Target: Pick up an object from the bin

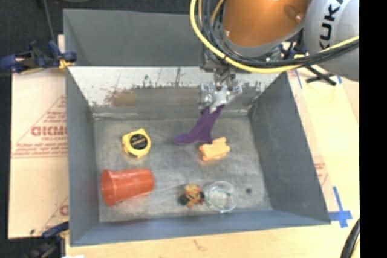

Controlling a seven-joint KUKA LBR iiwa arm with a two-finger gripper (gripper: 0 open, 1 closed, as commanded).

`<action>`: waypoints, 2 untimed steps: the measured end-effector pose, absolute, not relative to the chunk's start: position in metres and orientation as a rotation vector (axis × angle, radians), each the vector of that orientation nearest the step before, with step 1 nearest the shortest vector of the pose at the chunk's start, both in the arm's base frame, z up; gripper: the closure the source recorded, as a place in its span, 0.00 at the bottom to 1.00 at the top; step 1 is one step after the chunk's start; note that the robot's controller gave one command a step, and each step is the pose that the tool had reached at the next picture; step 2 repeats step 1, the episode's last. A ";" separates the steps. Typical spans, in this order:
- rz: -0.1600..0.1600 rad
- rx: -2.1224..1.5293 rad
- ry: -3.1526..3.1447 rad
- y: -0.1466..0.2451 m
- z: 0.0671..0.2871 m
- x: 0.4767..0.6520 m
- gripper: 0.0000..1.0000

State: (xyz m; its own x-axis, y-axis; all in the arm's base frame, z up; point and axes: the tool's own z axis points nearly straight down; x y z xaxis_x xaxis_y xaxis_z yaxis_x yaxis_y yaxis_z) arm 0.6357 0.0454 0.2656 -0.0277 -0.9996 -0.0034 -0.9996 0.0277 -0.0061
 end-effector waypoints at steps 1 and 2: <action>-0.002 -2.216 2.219 0.056 0.248 0.636 1.00; -0.002 -2.216 2.219 0.056 0.248 0.636 1.00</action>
Offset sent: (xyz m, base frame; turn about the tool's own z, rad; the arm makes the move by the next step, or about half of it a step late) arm -0.0096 0.0141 -0.0363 -0.4060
